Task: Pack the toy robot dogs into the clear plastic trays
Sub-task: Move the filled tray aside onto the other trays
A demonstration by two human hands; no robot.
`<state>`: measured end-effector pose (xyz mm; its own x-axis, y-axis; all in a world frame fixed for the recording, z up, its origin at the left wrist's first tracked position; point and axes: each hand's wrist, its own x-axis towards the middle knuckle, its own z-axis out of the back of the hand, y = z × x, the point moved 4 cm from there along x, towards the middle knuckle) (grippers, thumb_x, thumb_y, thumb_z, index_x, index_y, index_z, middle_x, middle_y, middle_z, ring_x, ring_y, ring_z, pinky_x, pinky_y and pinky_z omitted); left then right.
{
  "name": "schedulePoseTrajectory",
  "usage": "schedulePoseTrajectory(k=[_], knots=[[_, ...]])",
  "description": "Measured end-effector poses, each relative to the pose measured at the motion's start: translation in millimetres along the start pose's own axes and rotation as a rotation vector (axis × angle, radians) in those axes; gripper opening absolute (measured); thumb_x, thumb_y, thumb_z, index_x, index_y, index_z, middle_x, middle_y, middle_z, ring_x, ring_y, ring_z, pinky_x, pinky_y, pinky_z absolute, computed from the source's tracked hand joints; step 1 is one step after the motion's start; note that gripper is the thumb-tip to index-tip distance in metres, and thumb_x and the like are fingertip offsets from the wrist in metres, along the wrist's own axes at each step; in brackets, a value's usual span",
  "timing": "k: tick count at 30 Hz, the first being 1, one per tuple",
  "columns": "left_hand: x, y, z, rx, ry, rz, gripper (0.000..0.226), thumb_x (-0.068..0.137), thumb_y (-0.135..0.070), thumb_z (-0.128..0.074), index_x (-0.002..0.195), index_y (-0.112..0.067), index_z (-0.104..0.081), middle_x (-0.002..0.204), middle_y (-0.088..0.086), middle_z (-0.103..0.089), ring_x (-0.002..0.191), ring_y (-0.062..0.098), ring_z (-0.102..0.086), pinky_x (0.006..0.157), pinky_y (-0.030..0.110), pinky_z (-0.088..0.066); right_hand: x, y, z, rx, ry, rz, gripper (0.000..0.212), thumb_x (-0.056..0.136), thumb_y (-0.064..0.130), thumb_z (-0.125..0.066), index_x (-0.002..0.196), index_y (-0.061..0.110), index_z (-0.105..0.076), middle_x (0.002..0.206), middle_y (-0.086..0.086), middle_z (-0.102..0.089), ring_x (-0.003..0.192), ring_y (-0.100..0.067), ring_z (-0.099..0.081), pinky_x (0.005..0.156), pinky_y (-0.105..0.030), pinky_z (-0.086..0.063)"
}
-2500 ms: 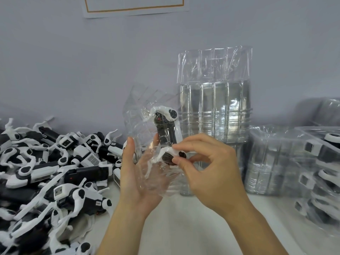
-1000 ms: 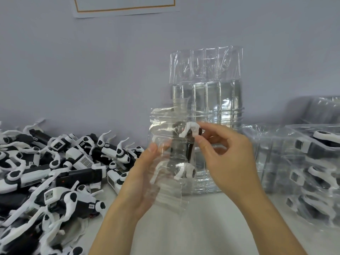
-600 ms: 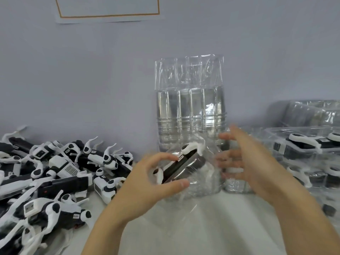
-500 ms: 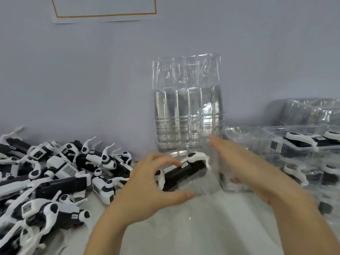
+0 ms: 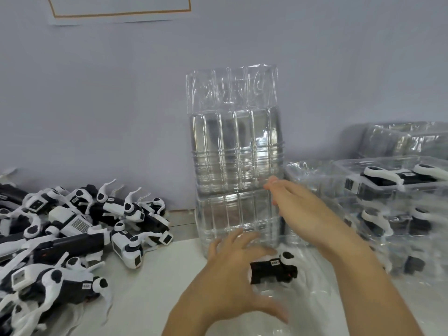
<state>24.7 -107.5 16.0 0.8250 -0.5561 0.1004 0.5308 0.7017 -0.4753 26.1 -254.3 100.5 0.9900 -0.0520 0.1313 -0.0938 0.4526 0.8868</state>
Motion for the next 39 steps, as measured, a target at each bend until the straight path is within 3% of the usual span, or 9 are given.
schedulePoseTrajectory(k=[2,6,11,14,19,23,26,32,39], knots=[[-2,4,13,-0.141,-0.117,0.042,0.066,0.06,-0.086,-0.065,0.119,-0.061,-0.053,0.136,-0.044,-0.028,0.133,-0.022,-0.011,0.116,0.029,-0.013,1,-2,-3,-0.03,0.014,0.005,0.045,0.101,0.061,-0.027,0.121,0.037,-0.059,0.106,0.025,-0.058,0.094,0.006,-0.051,0.082,-0.024,-0.038],[-7,25,40,-0.049,-0.392,0.403,0.027,0.085,-0.06,-0.063,0.091,-0.035,-0.055,0.106,-0.015,-0.053,0.098,0.004,-0.053,0.083,0.028,-0.045,3,-3,-12,-0.166,0.084,0.036,0.031,0.101,0.055,-0.04,0.114,0.036,-0.06,0.116,0.018,-0.061,0.102,0.002,-0.055,0.076,-0.022,-0.039],[-21,35,32,-0.495,-0.088,0.745,0.04,0.093,-0.052,-0.06,0.099,-0.012,-0.058,0.093,0.009,-0.071,0.066,0.024,-0.074,0.072,0.037,-0.064,-2,10,-46,-0.275,0.263,0.174,0.013,0.098,0.045,-0.053,0.103,0.038,-0.063,0.1,0.016,-0.063,0.089,0.0,-0.061,0.074,-0.02,-0.049],[-17,25,25,-0.611,-0.112,0.63,0.016,0.097,-0.026,-0.054,0.105,-0.015,-0.062,0.091,0.011,-0.071,0.059,0.023,-0.07,0.074,0.044,-0.064,-6,21,-66,-0.217,0.28,0.263,0.012,0.098,0.04,-0.056,0.104,0.035,-0.065,0.097,0.013,-0.065,0.086,-0.003,-0.063,0.077,-0.023,-0.054],[-13,12,10,-0.849,-0.065,0.412,0.037,0.095,0.01,-0.054,0.098,-0.026,-0.055,0.089,-0.003,-0.065,0.076,0.013,-0.064,0.088,0.038,-0.06,-8,25,-79,-0.182,0.3,0.326,0.013,0.098,0.037,-0.056,0.104,0.033,-0.066,0.098,0.014,-0.065,0.089,-0.002,-0.06,0.077,-0.017,-0.049],[-8,14,11,-0.863,-0.026,0.291,0.023,0.09,-0.008,-0.062,0.104,-0.026,-0.063,0.091,-0.002,-0.071,0.077,0.014,-0.065,0.09,0.038,-0.06,-5,24,-75,-0.15,0.251,0.348,0.011,0.098,0.036,-0.057,0.102,0.034,-0.067,0.094,0.014,-0.065,0.089,0.0,-0.059,0.076,-0.014,-0.048],[-8,13,8,-0.942,0.02,0.252,0.036,0.074,-0.03,-0.066,0.108,-0.022,-0.069,0.087,0.0,-0.07,0.079,0.015,-0.063,0.086,0.038,-0.061,-2,20,-72,-0.143,0.218,0.347,0.009,0.097,0.035,-0.058,0.1,0.035,-0.067,0.09,0.013,-0.065,0.086,0.001,-0.059,0.072,-0.013,-0.046],[1,20,-10,-0.891,-0.062,0.318,0.017,0.09,-0.004,-0.06,0.09,-0.015,-0.072,0.083,0.002,-0.068,0.078,0.013,-0.065,0.079,0.031,-0.061,3,12,-63,-0.126,0.177,0.326,0.009,0.097,0.033,-0.059,0.098,0.035,-0.068,0.089,0.013,-0.066,0.085,0.003,-0.059,0.068,-0.009,-0.044],[13,-5,-25,-0.887,-0.079,0.296,0.015,0.096,-0.012,-0.06,0.085,-0.017,-0.068,0.081,-0.003,-0.062,0.076,0.012,-0.06,0.085,0.039,-0.06,9,3,-38,-0.069,0.052,0.306,0.012,0.098,0.028,-0.059,0.097,0.034,-0.069,0.089,0.014,-0.065,0.083,0.005,-0.059,0.068,-0.006,-0.046]])
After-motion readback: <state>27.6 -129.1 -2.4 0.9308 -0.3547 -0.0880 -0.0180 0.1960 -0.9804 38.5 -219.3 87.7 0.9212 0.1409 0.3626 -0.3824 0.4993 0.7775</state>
